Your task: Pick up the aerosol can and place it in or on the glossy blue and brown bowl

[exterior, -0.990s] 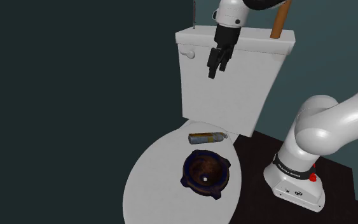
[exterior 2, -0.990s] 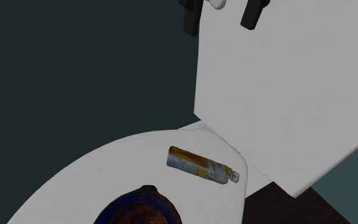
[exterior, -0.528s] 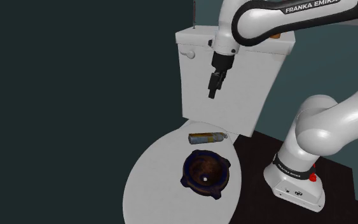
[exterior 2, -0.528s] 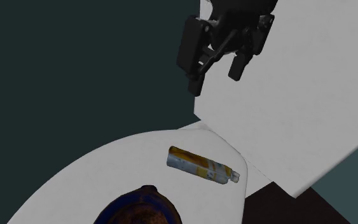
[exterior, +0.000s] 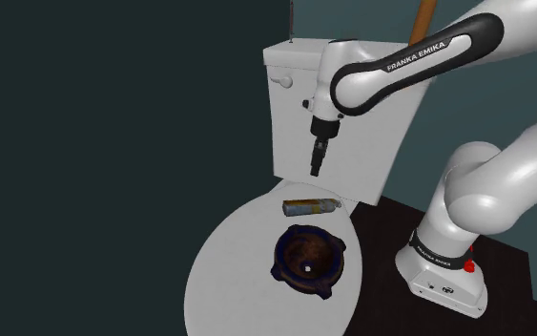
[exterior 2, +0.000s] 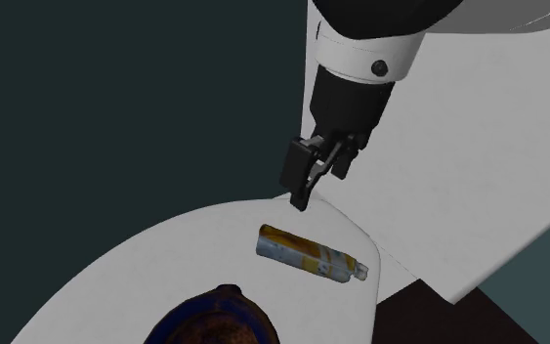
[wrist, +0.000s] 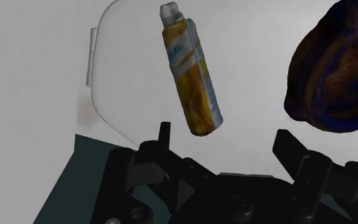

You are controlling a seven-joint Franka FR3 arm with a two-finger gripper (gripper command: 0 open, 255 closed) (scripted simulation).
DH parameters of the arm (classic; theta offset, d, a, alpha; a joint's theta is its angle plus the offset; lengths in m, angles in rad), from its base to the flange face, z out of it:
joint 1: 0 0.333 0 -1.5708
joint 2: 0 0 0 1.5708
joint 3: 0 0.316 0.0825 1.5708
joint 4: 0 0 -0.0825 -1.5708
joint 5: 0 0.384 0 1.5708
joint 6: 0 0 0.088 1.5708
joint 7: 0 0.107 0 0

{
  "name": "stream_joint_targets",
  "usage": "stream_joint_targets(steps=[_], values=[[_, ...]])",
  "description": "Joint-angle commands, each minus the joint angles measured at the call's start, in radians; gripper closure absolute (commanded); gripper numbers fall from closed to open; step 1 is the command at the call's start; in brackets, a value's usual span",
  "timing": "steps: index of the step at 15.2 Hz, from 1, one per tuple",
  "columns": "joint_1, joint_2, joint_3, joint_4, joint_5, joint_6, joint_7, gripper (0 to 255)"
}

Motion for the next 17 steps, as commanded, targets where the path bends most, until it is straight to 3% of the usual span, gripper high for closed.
stream_joint_targets(steps=[1,9,17], values=[[0.012,0.049,-0.019,-0.039,0.003,0.076,-0.060,0],[0.088,0.351,-0.103,-0.090,0.072,0.377,-0.326,0],[0.131,0.483,-0.109,-0.099,0.169,0.514,-0.392,0]])
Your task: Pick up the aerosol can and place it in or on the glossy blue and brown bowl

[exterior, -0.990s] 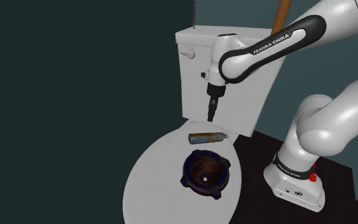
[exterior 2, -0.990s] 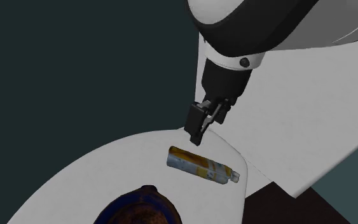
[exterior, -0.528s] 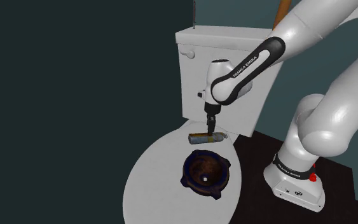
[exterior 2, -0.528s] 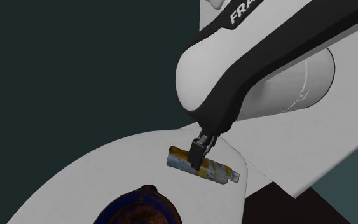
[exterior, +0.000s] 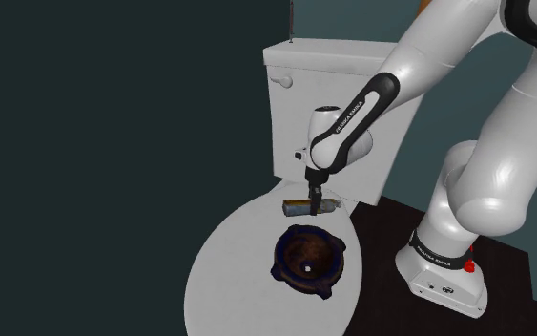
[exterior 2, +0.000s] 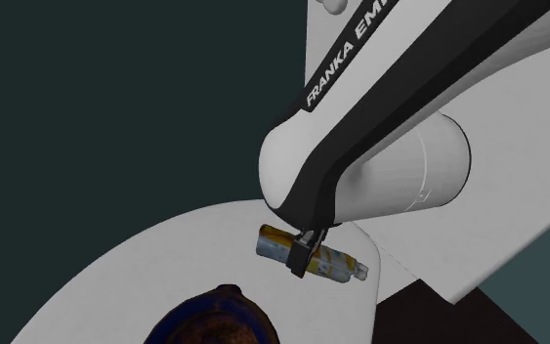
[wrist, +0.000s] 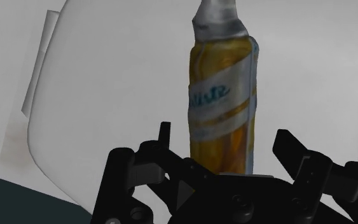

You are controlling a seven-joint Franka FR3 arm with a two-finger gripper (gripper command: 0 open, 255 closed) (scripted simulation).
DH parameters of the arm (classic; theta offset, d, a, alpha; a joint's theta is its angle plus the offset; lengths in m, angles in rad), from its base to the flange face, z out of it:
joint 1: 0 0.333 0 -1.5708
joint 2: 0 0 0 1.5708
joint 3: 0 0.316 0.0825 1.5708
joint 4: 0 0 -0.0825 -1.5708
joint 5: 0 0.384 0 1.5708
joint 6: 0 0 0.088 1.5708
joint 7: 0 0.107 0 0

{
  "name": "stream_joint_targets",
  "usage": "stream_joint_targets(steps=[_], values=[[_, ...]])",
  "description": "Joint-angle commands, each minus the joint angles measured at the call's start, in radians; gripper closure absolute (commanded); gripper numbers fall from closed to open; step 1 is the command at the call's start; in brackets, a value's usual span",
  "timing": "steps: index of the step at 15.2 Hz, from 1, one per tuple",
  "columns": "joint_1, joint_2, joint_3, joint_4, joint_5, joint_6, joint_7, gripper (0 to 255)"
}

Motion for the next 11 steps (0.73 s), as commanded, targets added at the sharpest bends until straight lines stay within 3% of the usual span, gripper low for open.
stream_joint_targets(steps=[1,8,9,11], values=[[0.005,0.015,0.000,0.000,0.013,0.015,-0.009,0],[0.005,0.015,0.000,0.000,0.013,0.015,-0.009,0],[0.005,0.015,0.000,0.000,0.013,0.015,-0.009,255],[0.005,0.015,0.000,0.000,0.013,0.015,-0.009,255]])
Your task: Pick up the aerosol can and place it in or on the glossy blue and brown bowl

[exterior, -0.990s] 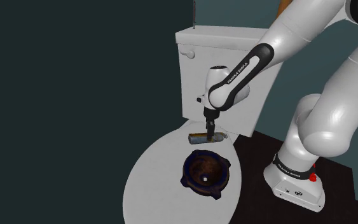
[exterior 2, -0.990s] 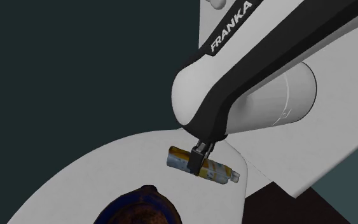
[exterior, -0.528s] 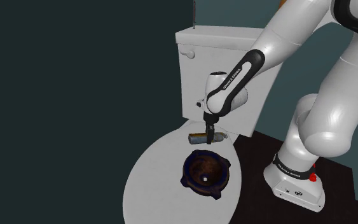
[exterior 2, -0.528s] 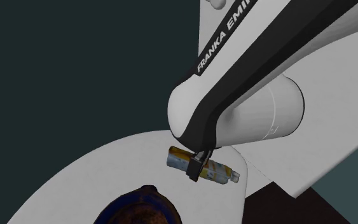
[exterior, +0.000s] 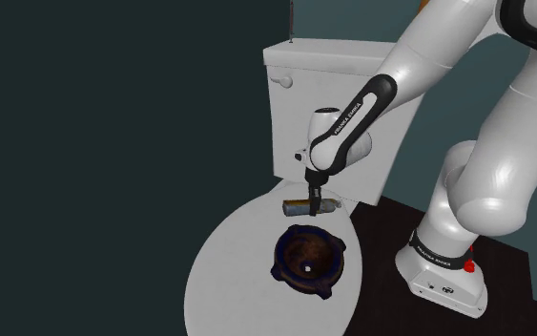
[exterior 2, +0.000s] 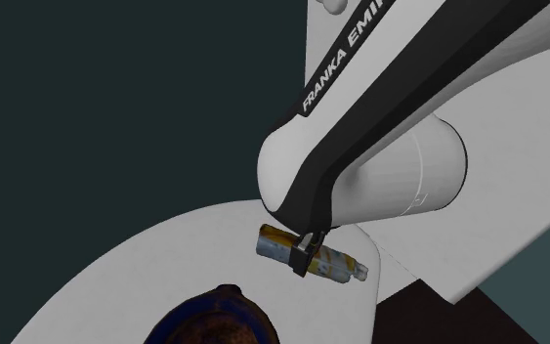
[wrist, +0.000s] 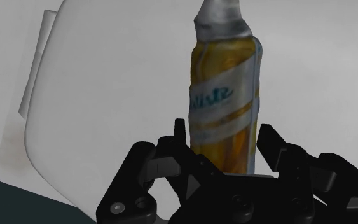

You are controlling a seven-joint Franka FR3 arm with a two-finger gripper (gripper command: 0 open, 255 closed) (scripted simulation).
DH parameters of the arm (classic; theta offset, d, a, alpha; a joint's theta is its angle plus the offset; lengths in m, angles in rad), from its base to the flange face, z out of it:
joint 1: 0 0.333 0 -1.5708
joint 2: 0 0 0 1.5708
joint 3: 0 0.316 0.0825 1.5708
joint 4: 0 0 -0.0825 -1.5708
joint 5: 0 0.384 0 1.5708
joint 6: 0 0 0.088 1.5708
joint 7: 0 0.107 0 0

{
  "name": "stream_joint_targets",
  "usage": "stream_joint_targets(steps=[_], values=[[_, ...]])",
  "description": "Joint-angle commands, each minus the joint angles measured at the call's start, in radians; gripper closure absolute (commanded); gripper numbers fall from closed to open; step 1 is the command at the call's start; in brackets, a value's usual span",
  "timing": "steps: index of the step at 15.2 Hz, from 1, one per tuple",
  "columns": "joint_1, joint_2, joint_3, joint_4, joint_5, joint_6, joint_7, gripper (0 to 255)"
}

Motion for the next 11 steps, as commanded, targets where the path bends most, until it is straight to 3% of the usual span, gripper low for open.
stream_joint_targets(steps=[1,7,11], values=[[0.000,0.000,0.000,0.000,0.000,0.000,0.000,255],[0.000,0.000,0.000,0.000,0.000,0.001,0.000,255],[-0.020,-0.074,0.006,0.000,-0.057,-0.071,0.047,255]])
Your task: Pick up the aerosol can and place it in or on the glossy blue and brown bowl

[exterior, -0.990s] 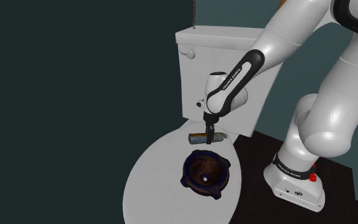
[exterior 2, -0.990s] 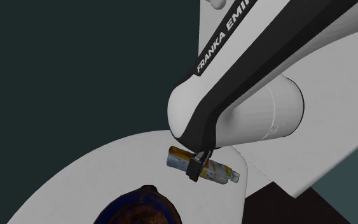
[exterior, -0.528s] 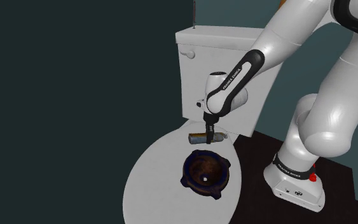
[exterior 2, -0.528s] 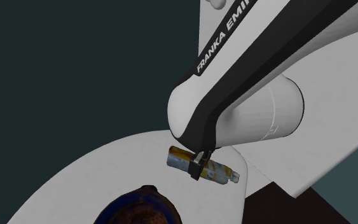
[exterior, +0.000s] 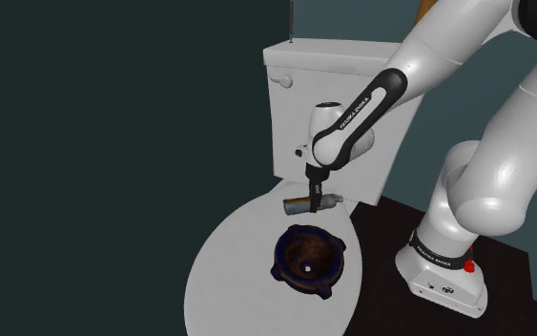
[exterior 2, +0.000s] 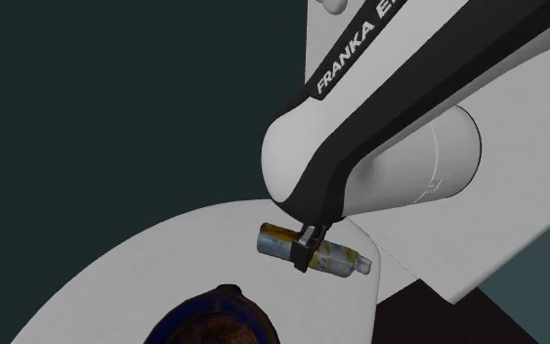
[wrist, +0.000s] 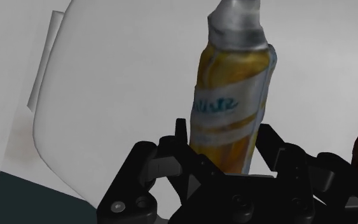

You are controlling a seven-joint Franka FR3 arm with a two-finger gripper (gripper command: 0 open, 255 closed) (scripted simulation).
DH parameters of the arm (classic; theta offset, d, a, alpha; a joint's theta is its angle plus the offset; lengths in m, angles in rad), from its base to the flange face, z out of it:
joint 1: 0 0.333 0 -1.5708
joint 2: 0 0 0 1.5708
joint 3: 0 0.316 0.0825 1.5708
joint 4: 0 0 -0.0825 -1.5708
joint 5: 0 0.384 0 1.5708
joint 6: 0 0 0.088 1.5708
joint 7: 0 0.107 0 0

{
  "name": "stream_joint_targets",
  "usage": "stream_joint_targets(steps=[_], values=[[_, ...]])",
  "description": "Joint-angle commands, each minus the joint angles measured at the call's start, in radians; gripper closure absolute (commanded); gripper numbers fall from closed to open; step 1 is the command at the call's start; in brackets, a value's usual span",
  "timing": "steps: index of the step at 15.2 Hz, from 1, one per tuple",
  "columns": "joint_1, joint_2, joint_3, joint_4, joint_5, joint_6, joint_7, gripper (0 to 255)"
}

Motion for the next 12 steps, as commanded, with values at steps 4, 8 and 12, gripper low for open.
stream_joint_targets(steps=[4,8,12], values=[[-0.021,-0.084,0.010,0.010,-0.051,-0.091,0.045,255],[-0.035,-0.147,0.018,0.022,-0.079,-0.164,0.071,255],[-0.046,-0.205,0.025,0.038,-0.099,-0.237,0.091,255]])
